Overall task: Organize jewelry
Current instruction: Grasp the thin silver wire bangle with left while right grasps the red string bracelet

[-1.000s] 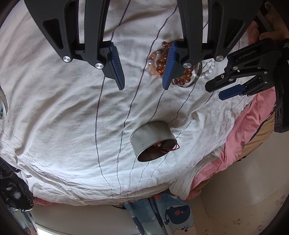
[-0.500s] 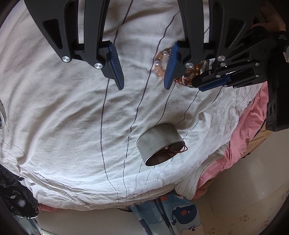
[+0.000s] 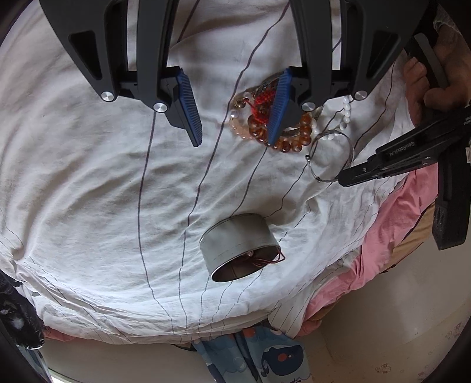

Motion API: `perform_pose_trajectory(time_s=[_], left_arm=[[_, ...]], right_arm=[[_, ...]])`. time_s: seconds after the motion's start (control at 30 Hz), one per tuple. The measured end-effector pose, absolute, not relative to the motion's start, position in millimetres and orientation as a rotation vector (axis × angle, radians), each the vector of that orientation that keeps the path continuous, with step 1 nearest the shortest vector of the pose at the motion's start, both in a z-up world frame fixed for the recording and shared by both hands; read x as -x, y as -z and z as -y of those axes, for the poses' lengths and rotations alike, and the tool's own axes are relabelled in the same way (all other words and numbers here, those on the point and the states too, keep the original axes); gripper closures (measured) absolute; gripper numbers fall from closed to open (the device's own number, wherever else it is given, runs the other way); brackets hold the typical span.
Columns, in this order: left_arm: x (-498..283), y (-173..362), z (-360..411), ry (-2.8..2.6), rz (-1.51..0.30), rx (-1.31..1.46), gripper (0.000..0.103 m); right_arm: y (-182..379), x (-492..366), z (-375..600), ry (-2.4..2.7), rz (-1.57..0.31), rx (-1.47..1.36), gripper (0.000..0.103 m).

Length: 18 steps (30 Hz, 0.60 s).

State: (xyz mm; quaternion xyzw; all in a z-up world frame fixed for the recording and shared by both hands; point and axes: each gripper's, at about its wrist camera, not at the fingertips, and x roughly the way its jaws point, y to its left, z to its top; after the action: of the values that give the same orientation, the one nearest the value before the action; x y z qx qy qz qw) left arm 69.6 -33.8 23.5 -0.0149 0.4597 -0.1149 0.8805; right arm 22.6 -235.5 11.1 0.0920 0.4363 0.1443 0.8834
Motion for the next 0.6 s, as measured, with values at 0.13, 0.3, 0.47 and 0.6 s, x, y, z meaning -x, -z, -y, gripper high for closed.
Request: perform_pose_trajectory(time_s=[0.13,0.3,0.47,0.6], left_arm=[[-69.2,-9.0,31.4,0.234,-0.981,0.043,0.099],[-68.4,-4.9,29.8,0.24,-0.983,0.057,0.098],[-69.3,-4.5,29.3,0.249,-0.986,0.061,0.098],[-69.2,-4.3,29.3,0.249,-0.986,0.056,0.097]], right_arm=[[-5.6,-27.8,226.8,-0.321,-0.93,-0.178,0.058],[-0.3,-33.8,213.8,-0.398,-0.969,-0.171,0.083],[-21.2,-22.6,221.2,-0.429,-0.872,-0.211,0.088],[-12.8,-29.0,243.5,-0.377,-0.923,-0.305,0.062]])
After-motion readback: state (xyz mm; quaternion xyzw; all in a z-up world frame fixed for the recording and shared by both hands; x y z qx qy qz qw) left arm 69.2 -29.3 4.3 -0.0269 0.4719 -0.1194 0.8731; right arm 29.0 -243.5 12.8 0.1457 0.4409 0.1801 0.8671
